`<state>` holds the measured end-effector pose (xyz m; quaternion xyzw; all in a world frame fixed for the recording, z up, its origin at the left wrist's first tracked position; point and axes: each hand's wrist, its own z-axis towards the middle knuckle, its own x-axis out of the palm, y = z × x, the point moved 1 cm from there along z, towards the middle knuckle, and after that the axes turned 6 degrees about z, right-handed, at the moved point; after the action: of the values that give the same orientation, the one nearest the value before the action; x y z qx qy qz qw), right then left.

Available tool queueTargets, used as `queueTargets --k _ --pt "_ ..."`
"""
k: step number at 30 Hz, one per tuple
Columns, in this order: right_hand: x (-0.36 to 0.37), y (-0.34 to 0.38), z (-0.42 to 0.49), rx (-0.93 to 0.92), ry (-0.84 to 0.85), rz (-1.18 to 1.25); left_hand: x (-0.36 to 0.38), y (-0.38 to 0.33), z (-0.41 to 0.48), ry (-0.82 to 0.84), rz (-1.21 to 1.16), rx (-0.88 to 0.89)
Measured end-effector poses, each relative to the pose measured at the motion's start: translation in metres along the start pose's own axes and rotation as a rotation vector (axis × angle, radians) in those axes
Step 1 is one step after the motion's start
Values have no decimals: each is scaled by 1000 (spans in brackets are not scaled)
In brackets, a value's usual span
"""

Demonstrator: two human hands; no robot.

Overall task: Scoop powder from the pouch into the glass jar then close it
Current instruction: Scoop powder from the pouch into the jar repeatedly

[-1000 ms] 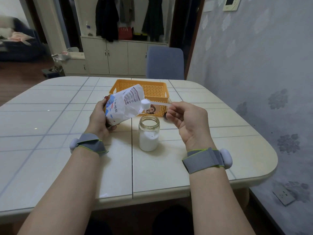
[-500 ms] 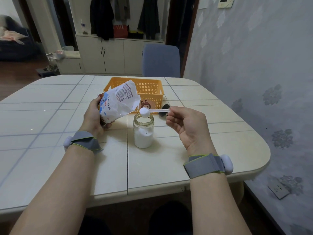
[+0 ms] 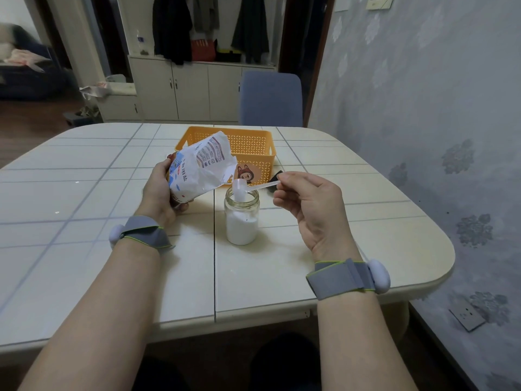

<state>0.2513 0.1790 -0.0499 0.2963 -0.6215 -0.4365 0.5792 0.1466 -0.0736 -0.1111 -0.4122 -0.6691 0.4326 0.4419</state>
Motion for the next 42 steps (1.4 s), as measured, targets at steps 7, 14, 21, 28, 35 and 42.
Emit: queueTargets --k 7,14,21,28,35,42 --pt "-5 -7 -2 -30 12 -49 -1 0 -1 8 6 6" --pt "-4 -1 -2 -29 -31 19 1 0 -2 9 24 11" --pt "5 20 5 -110 -71 103 -2 1 2 38 18 16" --pt "44 8 21 -216 114 -251 -2 1 4 27 21 8" --pt "78 -16 39 -398 322 -879 -2 3 3 47 7 8" --pt "103 -30 41 -362 362 -1246 0 3 3 42 28 11"
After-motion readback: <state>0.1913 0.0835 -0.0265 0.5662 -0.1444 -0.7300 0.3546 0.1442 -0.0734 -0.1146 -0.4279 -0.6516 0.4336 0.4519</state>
